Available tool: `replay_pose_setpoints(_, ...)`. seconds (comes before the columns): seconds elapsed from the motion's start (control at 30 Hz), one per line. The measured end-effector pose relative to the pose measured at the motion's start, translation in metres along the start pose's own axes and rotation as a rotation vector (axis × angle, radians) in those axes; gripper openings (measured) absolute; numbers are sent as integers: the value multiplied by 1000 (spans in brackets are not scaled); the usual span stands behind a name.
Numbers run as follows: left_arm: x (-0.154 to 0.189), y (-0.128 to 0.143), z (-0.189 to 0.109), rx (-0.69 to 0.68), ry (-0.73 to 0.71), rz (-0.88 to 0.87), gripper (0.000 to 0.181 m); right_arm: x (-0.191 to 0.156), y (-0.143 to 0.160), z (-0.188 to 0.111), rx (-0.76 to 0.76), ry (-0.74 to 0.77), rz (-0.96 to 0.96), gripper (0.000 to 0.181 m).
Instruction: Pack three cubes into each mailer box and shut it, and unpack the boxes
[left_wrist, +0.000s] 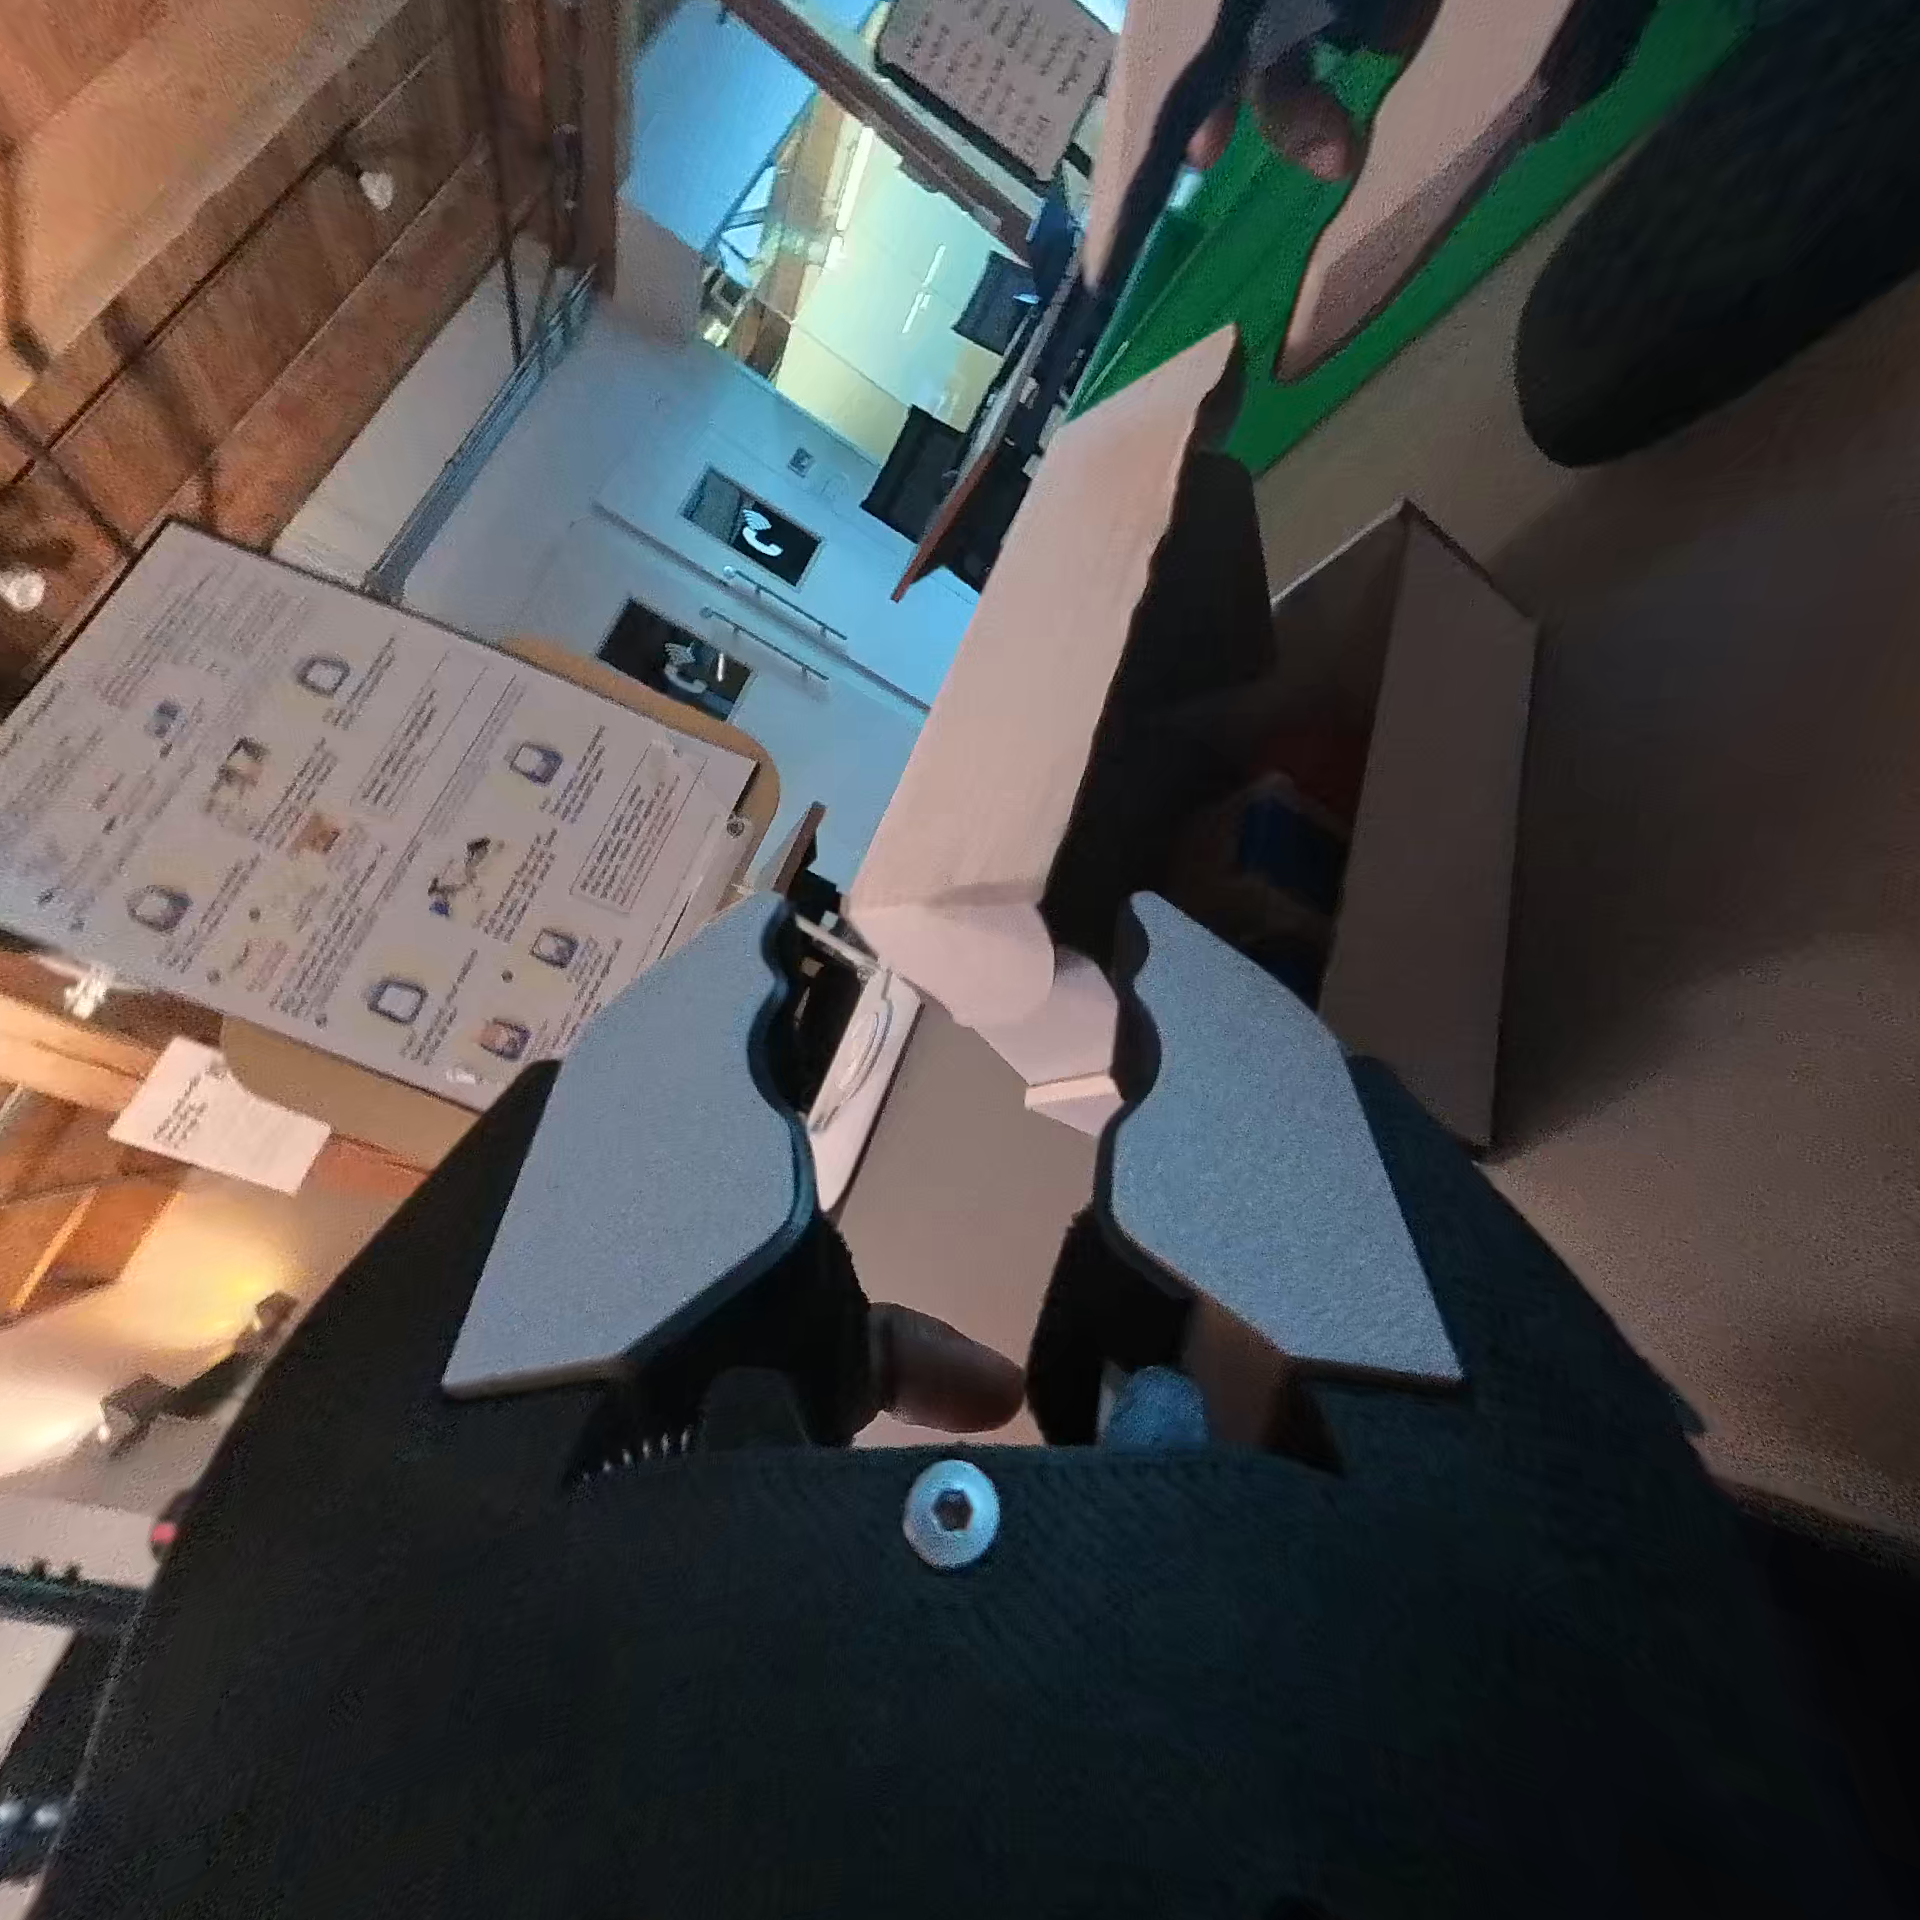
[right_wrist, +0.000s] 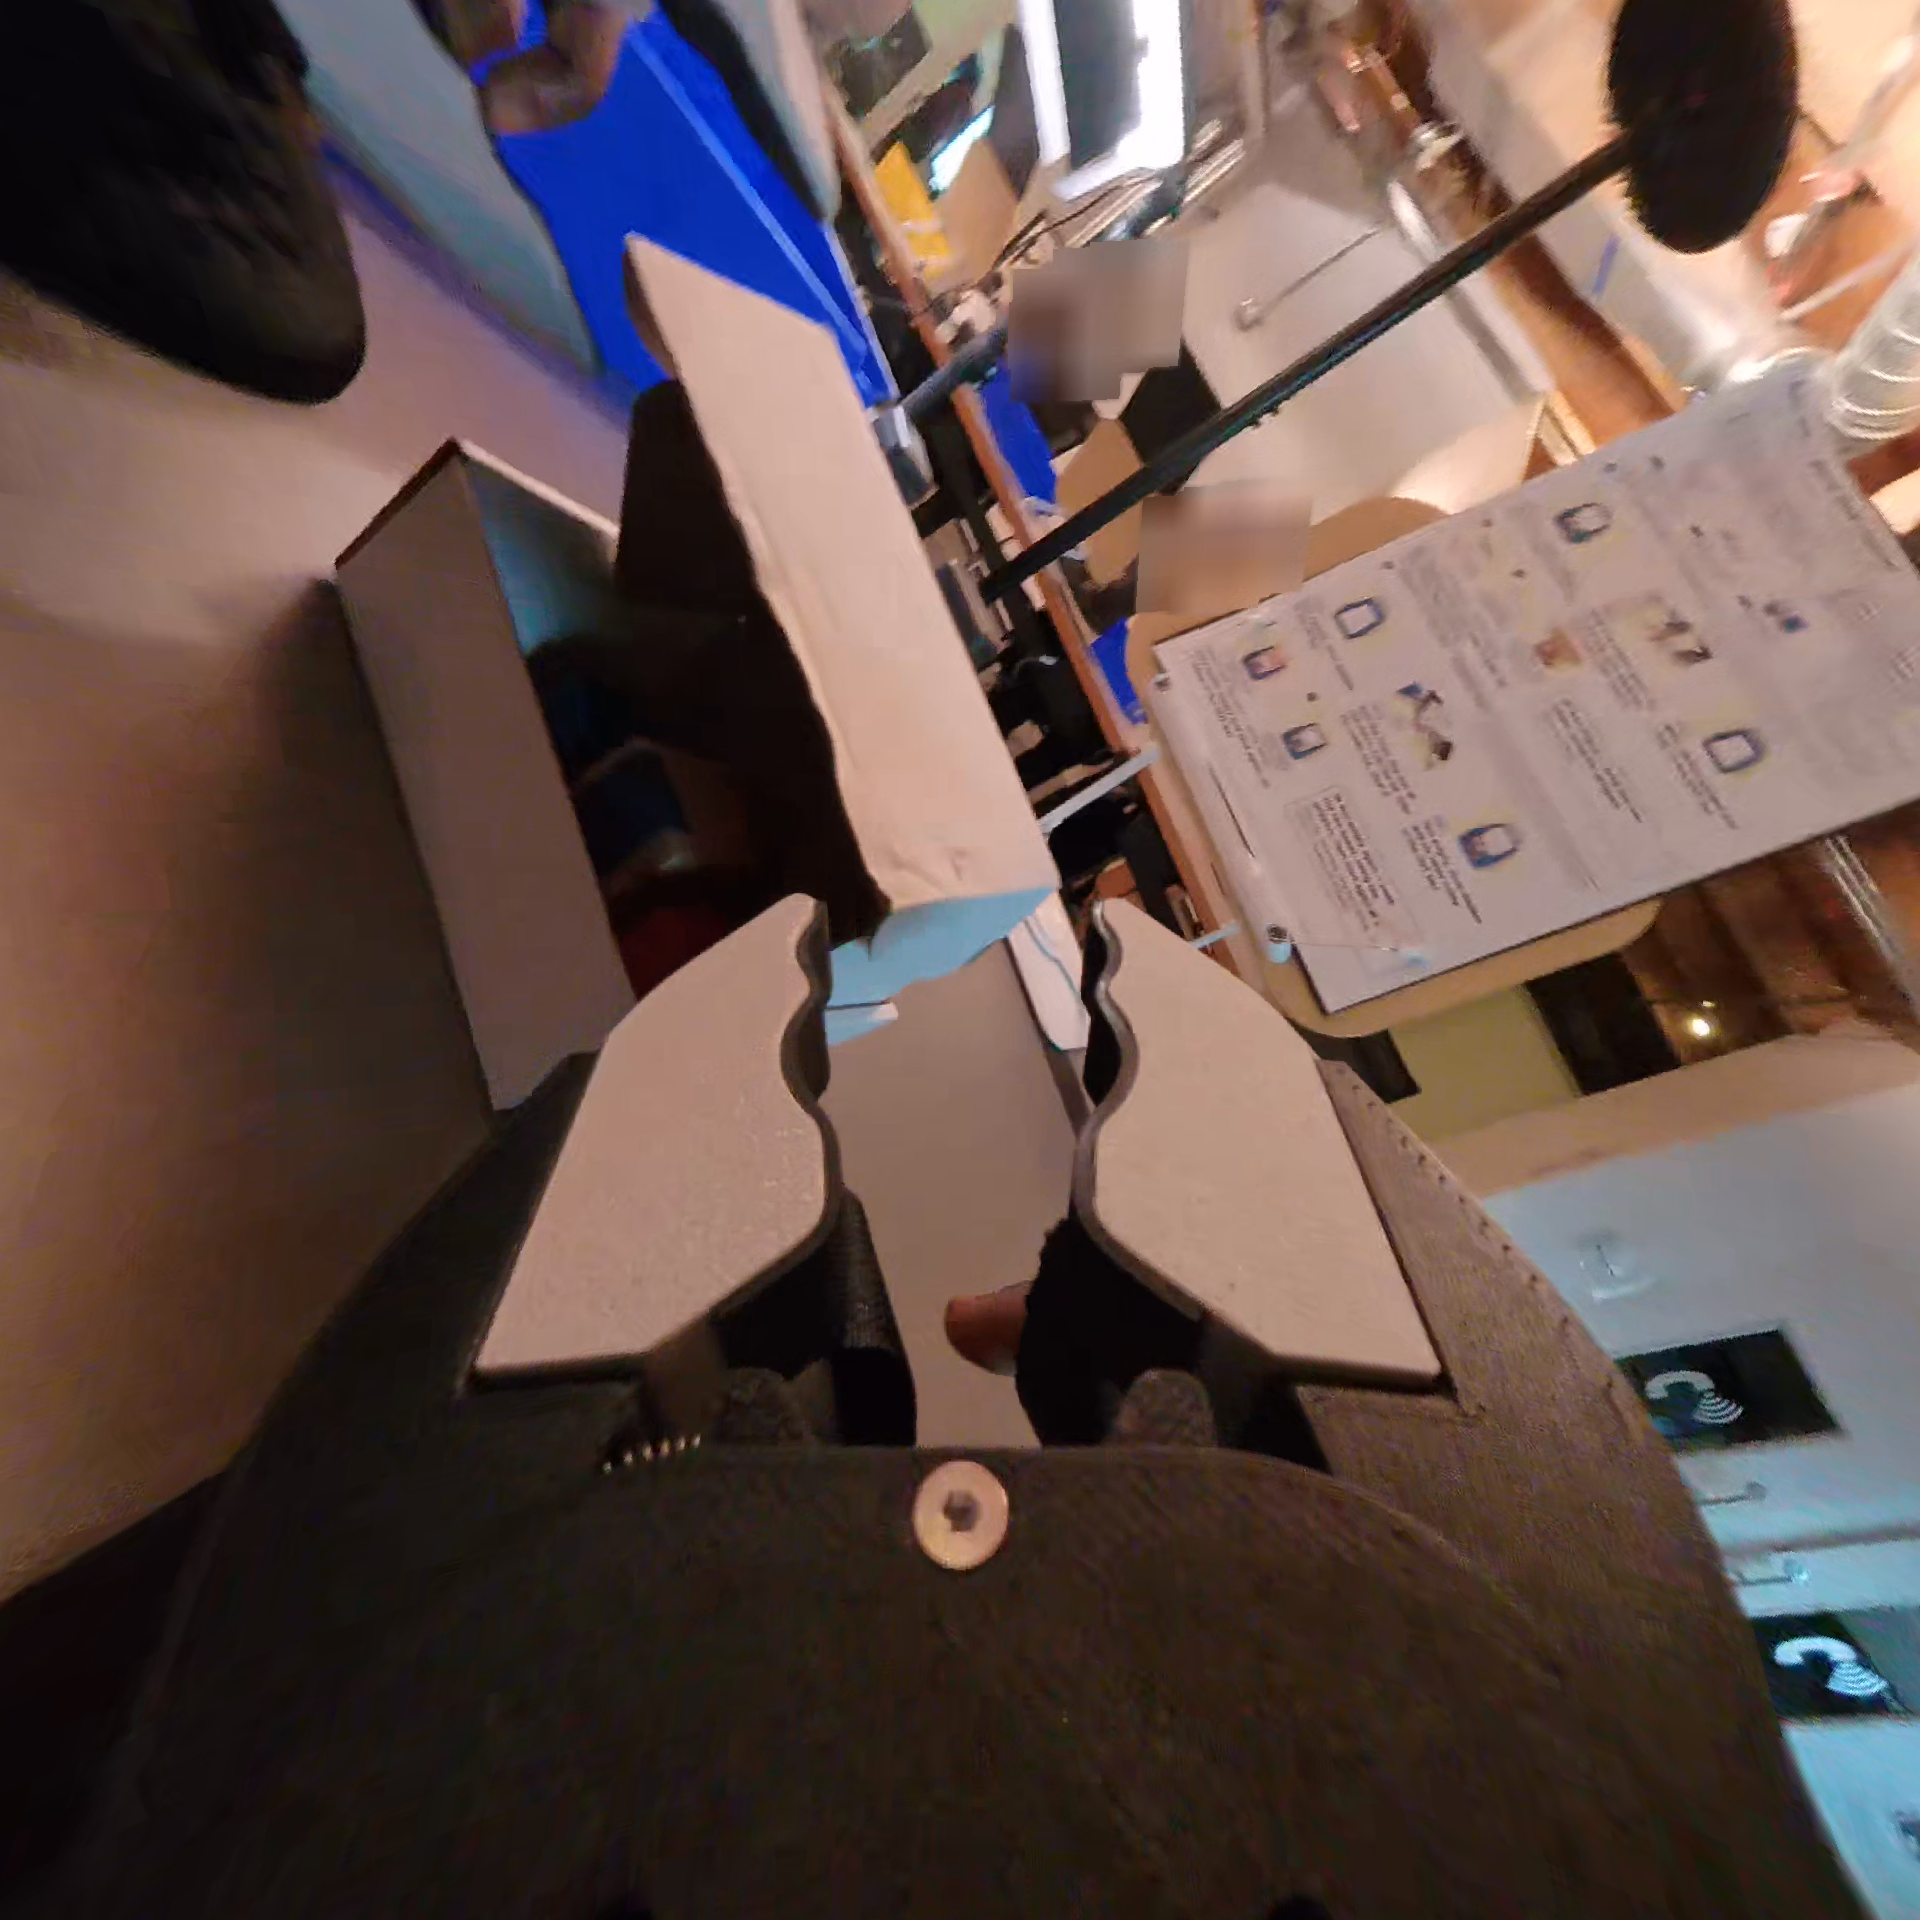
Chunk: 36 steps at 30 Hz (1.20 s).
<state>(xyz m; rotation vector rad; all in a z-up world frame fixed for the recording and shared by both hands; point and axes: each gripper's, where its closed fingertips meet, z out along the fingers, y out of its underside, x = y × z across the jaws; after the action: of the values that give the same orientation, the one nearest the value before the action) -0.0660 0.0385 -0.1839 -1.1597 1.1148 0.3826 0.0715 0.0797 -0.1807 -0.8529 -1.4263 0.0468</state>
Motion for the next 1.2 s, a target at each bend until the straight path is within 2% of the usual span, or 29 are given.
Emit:
replay_pose_setpoints(0.07,1,-5,4,10,19,19,38,-2,4,6,-23,-11,-61,46)
replay_pose_setpoints(0.1,2,-7,5,11,32,13,24,-5,4,8,-22,-28,-83,41)
replay_pose_setpoints(0.13,2,-8,6,11,44,1,16,-6,3,9,-21,-39,-93,29)
replay_pose_setpoints(0.17,1,-9,6,3,53,-8,15,-5,2,9,-22,-38,-94,20)
replay_pose_setpoints(0.27,-2,-12,2,-18,111,-103,13,-3,-3,5,-17,-104,-40,12)
replay_pose_setpoints(0.5,-5,-25,-8,-68,336,-525,8,1,-20,-8,18,-379,466,6)
replay_pose_setpoints(0.63,19,-23,-15,-139,496,-701,8,-18,-14,-13,-62,-519,665,6)
replay_pose_setpoints(0.8,51,-9,-19,-236,588,-736,7,-49,2,-16,-175,-611,746,5)
replay_pose_setpoints(1.03,59,-6,-20,-233,589,-736,9,-58,7,-15,-187,-641,782,7)
replay_pose_setpoints(1.1,64,-6,-24,-230,612,-727,18,-60,6,-17,-170,-649,757,9)
replay_pose_setpoints(1.17,69,-2,-30,-252,636,-730,60,-61,7,-18,-174,-651,752,40)
replay_pose_setpoints(1.2,68,2,-32,-256,633,-733,73,-61,10,-19,-188,-650,743,58)
